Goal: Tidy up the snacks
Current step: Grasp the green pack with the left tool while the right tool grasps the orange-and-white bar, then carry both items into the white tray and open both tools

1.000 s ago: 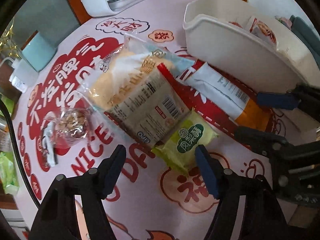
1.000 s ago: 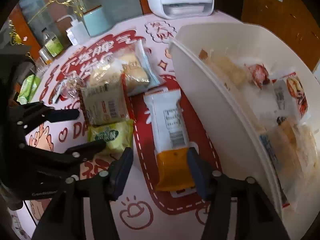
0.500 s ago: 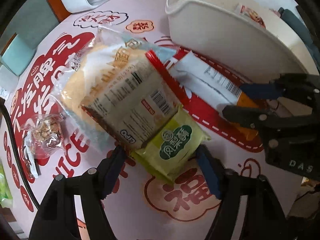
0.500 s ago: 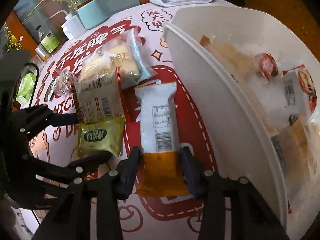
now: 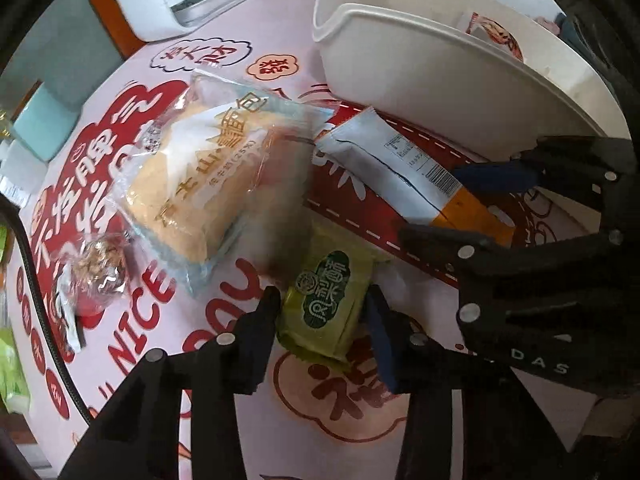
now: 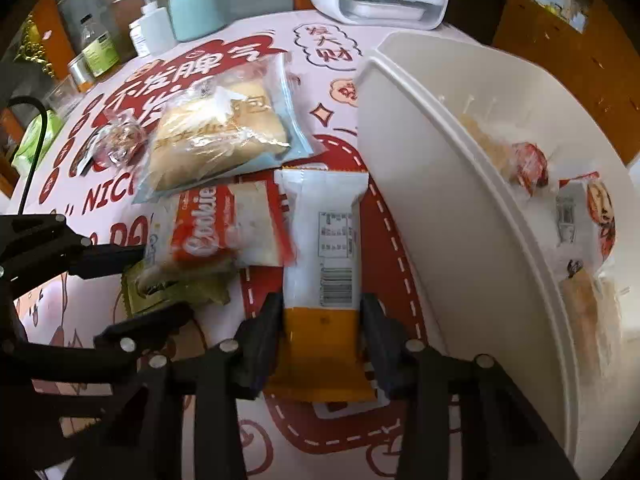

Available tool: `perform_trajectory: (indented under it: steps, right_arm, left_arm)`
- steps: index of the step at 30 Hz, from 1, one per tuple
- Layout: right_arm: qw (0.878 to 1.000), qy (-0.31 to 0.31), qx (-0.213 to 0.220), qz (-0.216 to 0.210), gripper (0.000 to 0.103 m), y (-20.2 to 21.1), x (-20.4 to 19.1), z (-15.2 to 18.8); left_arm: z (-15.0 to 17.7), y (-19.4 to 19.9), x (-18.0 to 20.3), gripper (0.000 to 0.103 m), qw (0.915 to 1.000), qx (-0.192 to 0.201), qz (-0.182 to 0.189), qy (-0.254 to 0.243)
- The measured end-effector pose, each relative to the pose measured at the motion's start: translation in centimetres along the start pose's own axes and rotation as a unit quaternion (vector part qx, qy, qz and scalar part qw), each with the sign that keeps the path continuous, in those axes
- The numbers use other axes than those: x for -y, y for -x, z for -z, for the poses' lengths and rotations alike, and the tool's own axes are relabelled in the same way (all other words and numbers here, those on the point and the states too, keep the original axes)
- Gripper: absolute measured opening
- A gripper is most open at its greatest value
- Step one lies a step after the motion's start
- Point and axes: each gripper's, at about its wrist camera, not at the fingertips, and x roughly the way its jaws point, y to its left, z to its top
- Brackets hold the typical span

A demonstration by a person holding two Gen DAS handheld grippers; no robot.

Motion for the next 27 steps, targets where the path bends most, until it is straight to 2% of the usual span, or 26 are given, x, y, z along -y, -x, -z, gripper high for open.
perform_trajectory:
  steps: [9, 15, 20, 27]
  right_arm:
    - [0.998, -0.009, -0.007, -0.064, 0.037, 1.7, 0.1, 1.8]
    - [0.995, -0.012, 0.027, -0.096, 0.037, 5.4, 0.2, 2.2]
    - [0.991, -0.016, 0.071, -0.115, 0.037, 9.7, 1.0, 2.1]
    - [0.982, -0.022, 0.144, -0.119, 0.037, 15.7, 3.2, 1.2]
  left_arm:
    - [3.6, 2.0, -0.7, 0.039, 0.9969, -0.007, 0.003, 0.078]
    - [5.3, 4.7, 0.0, 0.039, 0.9920, 0.002, 0.011, 0.126]
    - [5.0, 8.9, 1.0, 0.039, 0.9880, 0.038, 0.013, 0.149]
    - [1.0, 15.7, 2.2, 0.039, 0.9801, 0.115, 0.018, 0.161]
